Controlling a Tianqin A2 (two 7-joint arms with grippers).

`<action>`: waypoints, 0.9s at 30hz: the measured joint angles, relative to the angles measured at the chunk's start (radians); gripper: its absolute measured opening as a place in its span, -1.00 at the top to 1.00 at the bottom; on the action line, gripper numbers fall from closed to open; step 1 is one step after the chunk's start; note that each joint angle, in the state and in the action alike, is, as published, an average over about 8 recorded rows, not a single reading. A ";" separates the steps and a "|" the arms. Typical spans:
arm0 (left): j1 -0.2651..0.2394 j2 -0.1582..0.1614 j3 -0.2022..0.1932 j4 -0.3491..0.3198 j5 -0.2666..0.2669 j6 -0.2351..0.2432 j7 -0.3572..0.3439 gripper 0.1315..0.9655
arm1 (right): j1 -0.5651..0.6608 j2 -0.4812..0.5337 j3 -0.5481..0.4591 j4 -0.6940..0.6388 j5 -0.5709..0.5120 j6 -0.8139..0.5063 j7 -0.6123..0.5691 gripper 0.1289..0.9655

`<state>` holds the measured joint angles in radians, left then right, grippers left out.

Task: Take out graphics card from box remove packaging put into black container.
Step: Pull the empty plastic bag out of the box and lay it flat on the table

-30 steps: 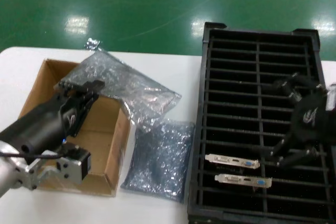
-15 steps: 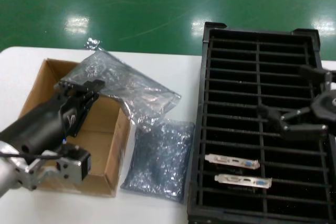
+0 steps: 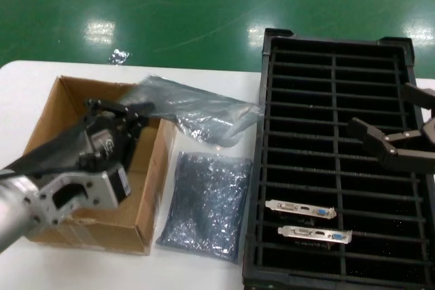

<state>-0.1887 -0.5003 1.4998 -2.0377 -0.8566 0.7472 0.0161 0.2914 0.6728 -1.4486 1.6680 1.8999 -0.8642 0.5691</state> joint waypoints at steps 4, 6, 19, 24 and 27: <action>-0.061 0.138 -0.083 -0.012 -0.020 0.184 -0.194 0.98 | 0.000 0.000 0.000 0.000 0.000 0.000 0.000 -1.00; -0.092 0.221 -0.130 -0.014 -0.016 0.281 -0.292 0.98 | 0.000 0.000 0.000 0.000 0.000 0.000 0.000 -1.00; -0.068 0.489 -0.131 -0.009 0.165 0.520 -0.882 0.98 | 0.000 0.000 0.000 0.000 0.000 0.000 0.000 -1.00; -0.041 0.497 -0.091 0.036 0.241 0.467 -0.989 0.98 | 0.000 0.000 0.000 0.000 0.000 0.000 0.000 -1.00; -0.044 0.499 -0.081 0.073 0.265 0.432 -1.016 0.97 | 0.000 0.000 0.000 0.000 0.000 0.000 0.000 -1.00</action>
<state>-0.2328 -0.0016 1.4190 -1.9643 -0.5917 1.1791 -1.0002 0.2915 0.6724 -1.4483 1.6678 1.8997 -0.8646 0.5693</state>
